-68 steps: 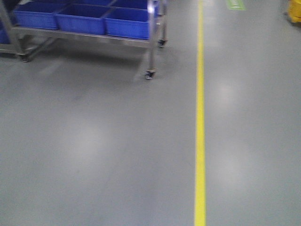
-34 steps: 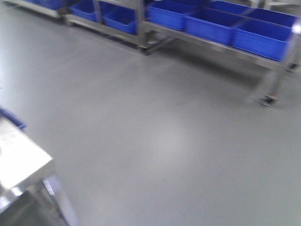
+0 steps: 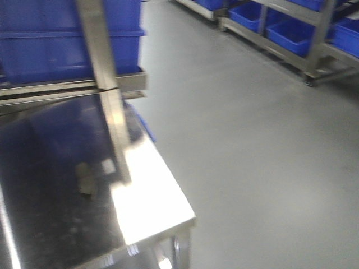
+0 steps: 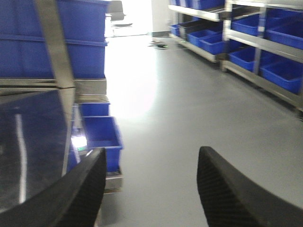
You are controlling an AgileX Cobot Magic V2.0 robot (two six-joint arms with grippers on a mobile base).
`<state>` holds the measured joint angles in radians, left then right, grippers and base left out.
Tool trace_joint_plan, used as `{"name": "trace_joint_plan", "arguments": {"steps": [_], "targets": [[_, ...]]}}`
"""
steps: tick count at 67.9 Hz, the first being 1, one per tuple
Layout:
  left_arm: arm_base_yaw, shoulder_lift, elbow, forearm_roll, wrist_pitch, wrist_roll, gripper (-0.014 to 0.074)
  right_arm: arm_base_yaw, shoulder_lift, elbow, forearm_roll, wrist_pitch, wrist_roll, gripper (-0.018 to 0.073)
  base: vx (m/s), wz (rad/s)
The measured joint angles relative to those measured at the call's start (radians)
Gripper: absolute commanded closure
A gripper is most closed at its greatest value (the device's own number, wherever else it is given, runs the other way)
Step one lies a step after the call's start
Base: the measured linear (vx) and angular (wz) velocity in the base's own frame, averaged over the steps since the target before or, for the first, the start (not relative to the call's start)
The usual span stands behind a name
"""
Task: Move and align brake pads A on conveyor
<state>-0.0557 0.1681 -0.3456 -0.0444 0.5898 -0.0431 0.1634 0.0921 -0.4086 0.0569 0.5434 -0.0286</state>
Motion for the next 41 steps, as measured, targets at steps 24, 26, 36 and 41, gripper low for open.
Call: {"name": "trace_joint_plan", "arguments": {"steps": [24,26,36,41], "targets": [[0.0,0.0,0.0,0.0,0.0,0.0,0.0094,0.0,0.0,0.0,0.0,0.0,0.0,0.0141,0.18,0.75],[0.0,0.0,0.0,0.0,0.0,0.0,0.0094,0.0,0.0,0.0,0.0,0.0,0.0,0.0141,0.16,0.64],[0.0,0.0,0.0,0.0,0.0,0.0,0.0094,0.0,0.0,0.0,0.001,0.0,0.0,0.0141,0.14,0.55],[0.0,0.0,0.0,0.0,0.0,0.0,0.0094,0.0,0.0,0.0,0.001,0.0,0.0,0.0141,0.11,0.41]]}}
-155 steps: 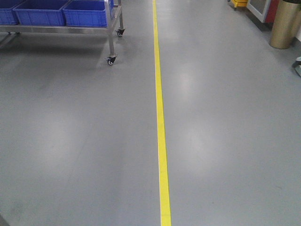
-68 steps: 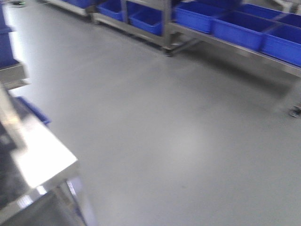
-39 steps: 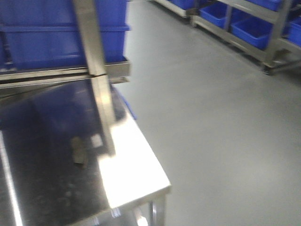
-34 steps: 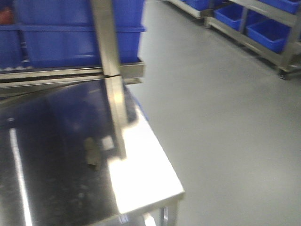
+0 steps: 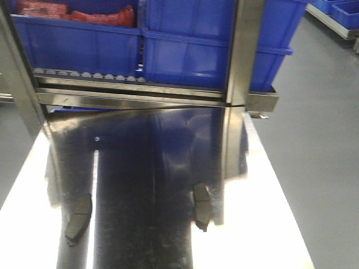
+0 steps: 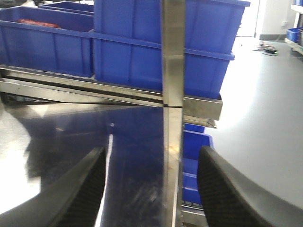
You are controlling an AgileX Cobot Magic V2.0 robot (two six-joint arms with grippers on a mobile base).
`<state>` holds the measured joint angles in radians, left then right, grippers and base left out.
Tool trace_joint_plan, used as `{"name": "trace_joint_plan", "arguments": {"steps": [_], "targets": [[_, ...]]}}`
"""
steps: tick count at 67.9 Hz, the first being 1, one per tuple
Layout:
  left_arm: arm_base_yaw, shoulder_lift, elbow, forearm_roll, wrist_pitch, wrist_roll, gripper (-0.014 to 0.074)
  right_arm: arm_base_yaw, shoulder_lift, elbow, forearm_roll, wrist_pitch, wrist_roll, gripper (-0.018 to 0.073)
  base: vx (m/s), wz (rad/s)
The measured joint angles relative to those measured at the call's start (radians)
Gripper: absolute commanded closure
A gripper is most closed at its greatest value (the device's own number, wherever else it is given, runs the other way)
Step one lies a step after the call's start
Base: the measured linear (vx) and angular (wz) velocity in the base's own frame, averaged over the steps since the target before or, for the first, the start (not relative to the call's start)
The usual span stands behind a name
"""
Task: Move and align brake pads A on conveyor
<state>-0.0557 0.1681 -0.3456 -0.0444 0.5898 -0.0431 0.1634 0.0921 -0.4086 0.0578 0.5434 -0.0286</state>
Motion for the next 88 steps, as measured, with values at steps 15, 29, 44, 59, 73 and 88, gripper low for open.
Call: {"name": "trace_joint_plan", "arguments": {"steps": [15,29,44,59,73,88], "targets": [[0.0,0.0,0.0,0.0,0.0,0.0,0.0094,0.0,0.0,0.0,0.0,0.0,0.0,0.0141,0.06,0.21],[0.0,0.0,0.0,0.0,0.0,0.0,0.0094,0.0,0.0,0.0,0.0,0.0,0.0,0.0141,0.0,0.0],[0.0,0.0,0.0,0.0,0.0,0.0,0.0094,0.0,0.0,0.0,0.0,0.0,0.0,0.0141,-0.01,-0.04],[0.0,0.0,0.0,0.0,0.0,0.0,0.0094,0.0,0.0,0.0,0.0,0.0,0.0,0.0141,0.0,0.0],[0.0,0.0,0.0,0.0,0.0,0.0,0.0094,0.0,0.0,0.0,0.0,0.0,0.0,0.0141,0.0,0.0],[0.0,0.0,0.0,0.0,0.0,0.0,0.0094,0.0,0.0,0.0,0.0,0.0,0.0,0.0141,0.0,0.0]]}}
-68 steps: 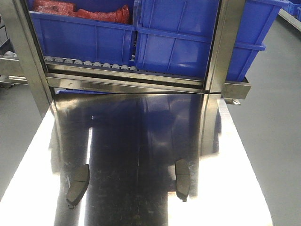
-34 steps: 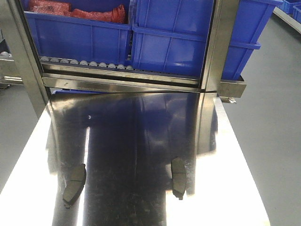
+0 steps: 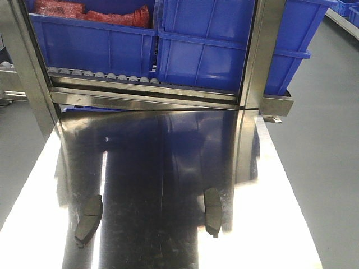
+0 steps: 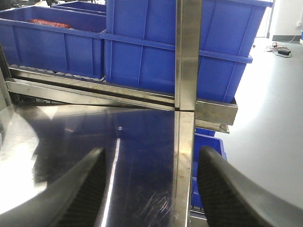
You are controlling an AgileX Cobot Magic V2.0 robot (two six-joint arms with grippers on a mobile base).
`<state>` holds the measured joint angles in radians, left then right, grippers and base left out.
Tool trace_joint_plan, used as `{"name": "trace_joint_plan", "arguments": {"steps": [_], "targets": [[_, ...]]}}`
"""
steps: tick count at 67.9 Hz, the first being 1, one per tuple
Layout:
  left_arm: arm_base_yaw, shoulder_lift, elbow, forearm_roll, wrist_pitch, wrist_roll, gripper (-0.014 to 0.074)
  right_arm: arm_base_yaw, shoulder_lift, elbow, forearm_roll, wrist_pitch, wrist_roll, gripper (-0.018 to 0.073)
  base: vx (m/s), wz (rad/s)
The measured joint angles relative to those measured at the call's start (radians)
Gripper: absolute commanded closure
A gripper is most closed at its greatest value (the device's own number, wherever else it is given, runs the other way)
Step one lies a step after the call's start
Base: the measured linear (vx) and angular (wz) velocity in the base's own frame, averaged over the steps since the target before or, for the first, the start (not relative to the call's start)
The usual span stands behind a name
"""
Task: Move and align brake pads A on conveyor
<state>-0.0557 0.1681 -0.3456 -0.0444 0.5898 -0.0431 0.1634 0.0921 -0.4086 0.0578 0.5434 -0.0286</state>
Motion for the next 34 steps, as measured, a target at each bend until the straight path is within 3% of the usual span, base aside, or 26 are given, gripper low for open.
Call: {"name": "trace_joint_plan", "arguments": {"steps": [34], "targets": [[0.0,0.001,0.0,-0.001,0.002,0.0,0.0094,0.0,0.0,0.0,0.0,0.001,0.0,0.0141,0.0,0.0]]}}
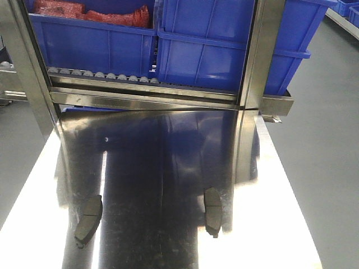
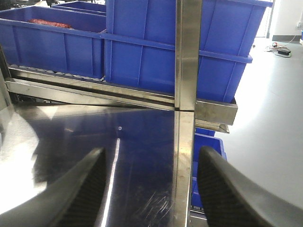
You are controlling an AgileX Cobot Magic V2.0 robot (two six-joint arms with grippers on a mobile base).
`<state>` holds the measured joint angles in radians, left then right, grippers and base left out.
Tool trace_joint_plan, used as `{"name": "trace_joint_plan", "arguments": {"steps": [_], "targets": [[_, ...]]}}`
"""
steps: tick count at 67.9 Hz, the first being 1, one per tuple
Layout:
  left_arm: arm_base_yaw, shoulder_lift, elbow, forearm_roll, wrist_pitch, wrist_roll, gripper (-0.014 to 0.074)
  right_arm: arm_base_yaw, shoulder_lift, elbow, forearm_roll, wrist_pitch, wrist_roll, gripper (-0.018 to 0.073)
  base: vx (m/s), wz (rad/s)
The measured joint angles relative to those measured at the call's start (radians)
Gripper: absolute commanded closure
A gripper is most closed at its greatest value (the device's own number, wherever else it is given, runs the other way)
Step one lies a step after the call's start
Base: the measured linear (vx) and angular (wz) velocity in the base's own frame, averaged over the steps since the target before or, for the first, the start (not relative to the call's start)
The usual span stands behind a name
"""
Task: Move and align brake pads A on conveyor
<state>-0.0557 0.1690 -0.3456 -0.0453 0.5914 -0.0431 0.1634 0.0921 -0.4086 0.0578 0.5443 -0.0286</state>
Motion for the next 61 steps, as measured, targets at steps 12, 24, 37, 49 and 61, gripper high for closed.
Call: {"name": "trace_joint_plan", "arguments": {"steps": [12,24,37,49,61], "targets": [[0.0,0.118,-0.049,0.0,0.01,0.0,0.0094,0.0,0.0,0.0,0.0,0.0,0.0,0.0141,0.0,0.0],[0.0,0.363,-0.17,-0.002,0.035,0.0,0.0094,0.0,0.0,0.0,0.0,0.0,0.0,0.0141,0.0,0.0],[0.0,0.668,-0.335,-0.002,0.135,0.006,0.0094,0.0,0.0,0.0,0.0,0.0,0.0,0.0141,0.0,0.0],[-0.001,0.891,-0.457,-0.041,0.171,0.06,0.0094,0.0,0.0,0.0,0.0,0.0,0.0,0.0141,0.0,0.0],[-0.076,1.054,-0.522,-0.086,0.173,0.099,0.0094,0.0,0.0,0.0,0.0,0.0,0.0,0.0141,0.0,0.0]]}}
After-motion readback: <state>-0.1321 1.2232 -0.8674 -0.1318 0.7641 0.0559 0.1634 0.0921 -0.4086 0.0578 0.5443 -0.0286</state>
